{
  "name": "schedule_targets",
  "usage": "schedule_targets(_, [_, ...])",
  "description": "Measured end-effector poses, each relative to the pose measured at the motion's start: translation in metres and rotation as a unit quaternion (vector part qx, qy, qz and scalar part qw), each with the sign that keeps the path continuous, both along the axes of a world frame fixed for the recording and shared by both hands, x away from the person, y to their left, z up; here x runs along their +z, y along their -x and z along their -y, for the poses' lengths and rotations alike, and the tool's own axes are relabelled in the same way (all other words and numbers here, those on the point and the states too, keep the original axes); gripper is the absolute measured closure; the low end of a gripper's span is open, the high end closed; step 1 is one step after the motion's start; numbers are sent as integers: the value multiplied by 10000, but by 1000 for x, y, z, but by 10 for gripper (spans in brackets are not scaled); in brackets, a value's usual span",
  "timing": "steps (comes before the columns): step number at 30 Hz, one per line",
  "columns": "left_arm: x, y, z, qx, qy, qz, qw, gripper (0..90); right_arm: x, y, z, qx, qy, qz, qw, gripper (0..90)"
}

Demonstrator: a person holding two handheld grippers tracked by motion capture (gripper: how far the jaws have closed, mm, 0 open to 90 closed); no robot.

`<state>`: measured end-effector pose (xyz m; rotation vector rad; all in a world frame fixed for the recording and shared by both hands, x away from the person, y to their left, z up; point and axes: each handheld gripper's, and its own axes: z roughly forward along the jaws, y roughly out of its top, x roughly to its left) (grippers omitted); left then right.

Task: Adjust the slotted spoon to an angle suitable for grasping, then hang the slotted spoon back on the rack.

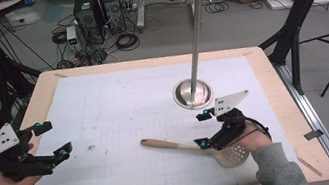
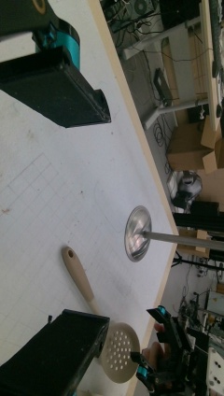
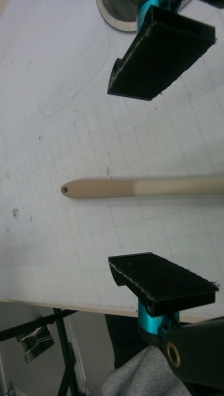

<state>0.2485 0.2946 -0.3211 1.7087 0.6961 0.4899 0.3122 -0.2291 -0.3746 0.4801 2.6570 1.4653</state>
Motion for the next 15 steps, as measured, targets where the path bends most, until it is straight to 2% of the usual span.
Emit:
schedule_targets(3, [1,0,-1,18,31,5,10000,47,-3,-2,-1,6,102,-53,9999,140])
schedule_targets(6, [5,0,-1,-42,173,72,9998,47,-8,-3,-5,44,270,-134,9995,139])
schedule_targets(10, [6,0,1,-74,127,87,9999,47,-12,-5,-8,25,504,-188,9985,142])
schedule_targets(15, [1,-1,1,-29,48,23,10000,47,-16,-5,-10,46,654,-196,9977,143])
